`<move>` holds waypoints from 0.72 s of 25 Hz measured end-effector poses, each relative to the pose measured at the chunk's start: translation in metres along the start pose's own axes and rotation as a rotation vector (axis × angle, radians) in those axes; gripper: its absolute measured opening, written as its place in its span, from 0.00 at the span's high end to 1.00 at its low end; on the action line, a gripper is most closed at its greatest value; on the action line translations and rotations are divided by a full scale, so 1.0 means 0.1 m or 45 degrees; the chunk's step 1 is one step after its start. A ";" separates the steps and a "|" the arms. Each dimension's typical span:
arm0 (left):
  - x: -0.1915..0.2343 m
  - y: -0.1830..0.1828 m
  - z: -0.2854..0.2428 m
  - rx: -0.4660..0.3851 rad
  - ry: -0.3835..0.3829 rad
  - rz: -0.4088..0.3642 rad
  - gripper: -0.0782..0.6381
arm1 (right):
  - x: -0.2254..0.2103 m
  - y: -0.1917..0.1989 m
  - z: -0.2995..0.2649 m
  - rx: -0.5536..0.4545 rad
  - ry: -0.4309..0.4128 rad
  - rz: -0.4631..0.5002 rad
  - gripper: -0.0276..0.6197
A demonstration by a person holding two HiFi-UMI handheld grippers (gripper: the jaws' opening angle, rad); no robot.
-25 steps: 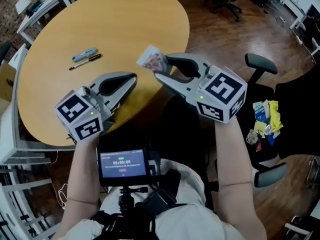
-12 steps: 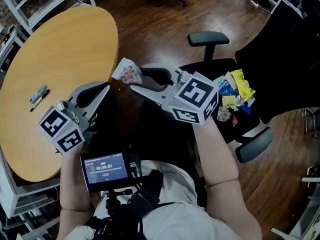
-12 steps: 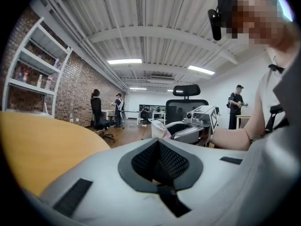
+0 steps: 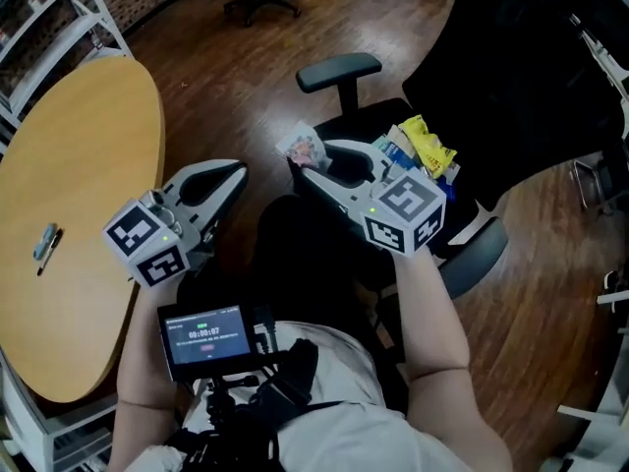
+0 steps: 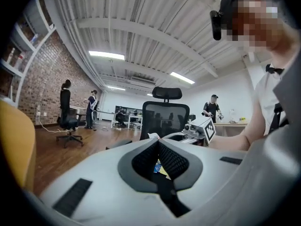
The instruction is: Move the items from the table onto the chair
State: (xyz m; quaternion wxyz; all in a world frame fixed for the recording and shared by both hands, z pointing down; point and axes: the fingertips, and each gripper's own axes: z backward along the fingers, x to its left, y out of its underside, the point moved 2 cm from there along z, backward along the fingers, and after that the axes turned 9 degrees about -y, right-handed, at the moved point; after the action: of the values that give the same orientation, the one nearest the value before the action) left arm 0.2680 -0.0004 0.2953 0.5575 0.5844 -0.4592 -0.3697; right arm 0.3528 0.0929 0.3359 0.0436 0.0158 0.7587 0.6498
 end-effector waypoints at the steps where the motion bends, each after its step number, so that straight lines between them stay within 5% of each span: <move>1: -0.03 0.05 -0.09 0.001 0.022 0.006 0.88 | -0.09 0.08 0.10 0.007 0.049 -0.027 0.68; 5: -0.17 0.36 -0.42 0.024 0.092 0.022 0.88 | -0.43 0.57 0.39 0.088 0.227 -0.129 0.68; 12: -0.46 0.89 -0.66 0.061 0.272 0.118 0.88 | -1.03 1.62 0.73 0.422 0.518 -0.289 0.68; 18: -0.50 1.24 -0.84 0.140 0.297 0.235 0.88 | -1.28 2.20 0.86 0.543 0.718 -0.409 0.68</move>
State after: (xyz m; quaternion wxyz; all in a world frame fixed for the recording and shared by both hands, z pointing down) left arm 0.3162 0.0787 0.4226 0.6059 0.6083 -0.4627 -0.2210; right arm 0.4810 0.2017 0.5463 -0.0697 -0.2740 0.8518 0.4410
